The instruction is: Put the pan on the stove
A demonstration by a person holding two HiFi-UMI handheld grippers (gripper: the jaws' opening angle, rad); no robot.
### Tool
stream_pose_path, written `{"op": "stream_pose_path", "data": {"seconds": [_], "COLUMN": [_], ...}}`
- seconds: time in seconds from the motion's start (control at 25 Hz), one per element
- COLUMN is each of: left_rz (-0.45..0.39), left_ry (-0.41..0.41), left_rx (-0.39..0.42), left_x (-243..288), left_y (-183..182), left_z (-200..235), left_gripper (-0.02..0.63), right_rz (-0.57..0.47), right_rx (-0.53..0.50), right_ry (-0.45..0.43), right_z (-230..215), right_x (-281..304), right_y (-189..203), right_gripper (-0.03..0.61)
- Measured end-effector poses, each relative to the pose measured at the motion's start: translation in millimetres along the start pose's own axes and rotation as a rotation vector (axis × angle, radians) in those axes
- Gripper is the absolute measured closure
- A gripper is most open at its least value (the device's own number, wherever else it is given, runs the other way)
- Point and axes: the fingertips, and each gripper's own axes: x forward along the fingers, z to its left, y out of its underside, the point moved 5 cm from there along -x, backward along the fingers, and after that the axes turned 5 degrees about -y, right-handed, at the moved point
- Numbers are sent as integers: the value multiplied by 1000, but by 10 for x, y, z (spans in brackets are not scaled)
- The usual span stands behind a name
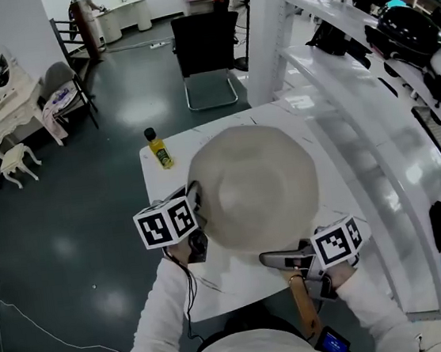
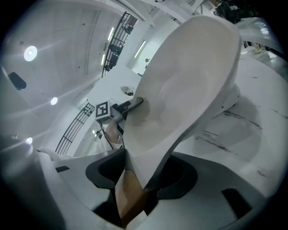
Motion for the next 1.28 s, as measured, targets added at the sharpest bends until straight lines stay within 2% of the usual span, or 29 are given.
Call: {"op": "stream_pose_path", "data": {"seconds": [0.68,1.28], "left_rz": [21,45], "left_ry": [-82,-109], "left_rx": [-33,-45], "left_x": [818,1138], "left_y": [-301,-363], "left_z": [211,349], "left_gripper": [591,591], "right_rz": [63,87], "right_rx": [20,40], "right_ry": [-43,-61], "right_z": [-567,-798], "right_x": [49,126], "right_y": [-845,-1122], "right_gripper": [333,333]}}
